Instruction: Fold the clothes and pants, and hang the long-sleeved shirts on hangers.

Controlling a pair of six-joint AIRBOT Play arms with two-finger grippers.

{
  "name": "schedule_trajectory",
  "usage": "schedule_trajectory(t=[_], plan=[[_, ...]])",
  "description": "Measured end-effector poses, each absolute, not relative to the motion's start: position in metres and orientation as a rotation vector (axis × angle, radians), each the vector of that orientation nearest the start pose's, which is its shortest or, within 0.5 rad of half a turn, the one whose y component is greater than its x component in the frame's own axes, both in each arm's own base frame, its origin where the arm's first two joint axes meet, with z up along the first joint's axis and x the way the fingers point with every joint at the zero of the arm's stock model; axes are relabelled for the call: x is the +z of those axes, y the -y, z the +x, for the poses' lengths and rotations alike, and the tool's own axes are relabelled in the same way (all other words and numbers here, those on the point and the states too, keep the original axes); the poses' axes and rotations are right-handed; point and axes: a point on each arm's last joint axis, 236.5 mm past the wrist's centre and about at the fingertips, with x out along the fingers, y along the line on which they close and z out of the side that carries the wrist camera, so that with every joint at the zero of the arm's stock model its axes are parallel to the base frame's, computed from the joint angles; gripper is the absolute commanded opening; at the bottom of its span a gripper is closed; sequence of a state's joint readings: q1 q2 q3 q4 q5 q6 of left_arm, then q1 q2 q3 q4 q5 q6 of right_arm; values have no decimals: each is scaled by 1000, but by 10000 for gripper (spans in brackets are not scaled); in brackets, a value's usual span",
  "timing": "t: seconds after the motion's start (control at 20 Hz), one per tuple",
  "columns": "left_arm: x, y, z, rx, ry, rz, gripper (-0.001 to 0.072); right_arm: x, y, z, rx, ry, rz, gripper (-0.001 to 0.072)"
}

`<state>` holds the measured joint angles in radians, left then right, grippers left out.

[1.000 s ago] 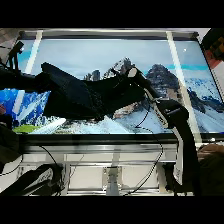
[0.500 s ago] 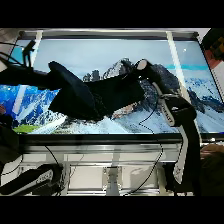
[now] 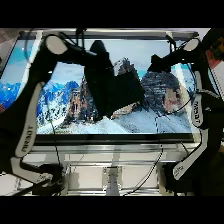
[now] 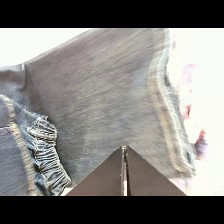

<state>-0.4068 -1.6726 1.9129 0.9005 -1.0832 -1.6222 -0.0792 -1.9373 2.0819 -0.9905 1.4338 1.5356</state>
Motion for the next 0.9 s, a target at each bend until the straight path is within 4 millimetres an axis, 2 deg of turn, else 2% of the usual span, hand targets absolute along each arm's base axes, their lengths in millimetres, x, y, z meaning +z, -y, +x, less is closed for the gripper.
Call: schedule_trajectory(t=[0.05,0.15,0.2,0.25,0.3,0.35,0.45,0.6,0.65,0.7,0.75,0.8,0.85,0.9], plan=[[170,358,466,-789,-929,-447,28,54,-77,540,383,-1215,460,72],[157,399,482,-814,-897,-547,30,62,-66,538,369,-1202,465,293],[152,418,489,-831,-872,-600,79,65,-62,538,362,-1196,466,365],[148,436,495,-848,-839,-654,264,68,-59,538,357,-1187,468,396],[147,455,501,-866,-799,-723,447,73,-57,539,352,-1172,469,396],[147,470,504,-881,-763,-779,478,78,-55,541,347,-1155,474,398],[138,494,507,-892,-717,-862,478,89,-49,545,335,-1114,477,466],[138,508,510,-893,-660,-911,469,103,-43,549,327,-1069,490,483],[138,508,512,-892,-652,-915,463,106,-40,550,323,-1057,497,483],[143,505,515,-890,-637,-925,372,108,-36,550,320,-1050,506,467],[151,498,519,-892,-619,-932,162,112,-34,551,324,-1037,522,354],[161,490,522,-902,-606,-932,32,116,-31,552,326,-1025,538,177],[172,480,524,-923,-592,-918,30,117,-27,553,325,-1019,554,30],[184,469,527,-942,-575,-903,29,119,-23,553,330,-1010,574,22]])
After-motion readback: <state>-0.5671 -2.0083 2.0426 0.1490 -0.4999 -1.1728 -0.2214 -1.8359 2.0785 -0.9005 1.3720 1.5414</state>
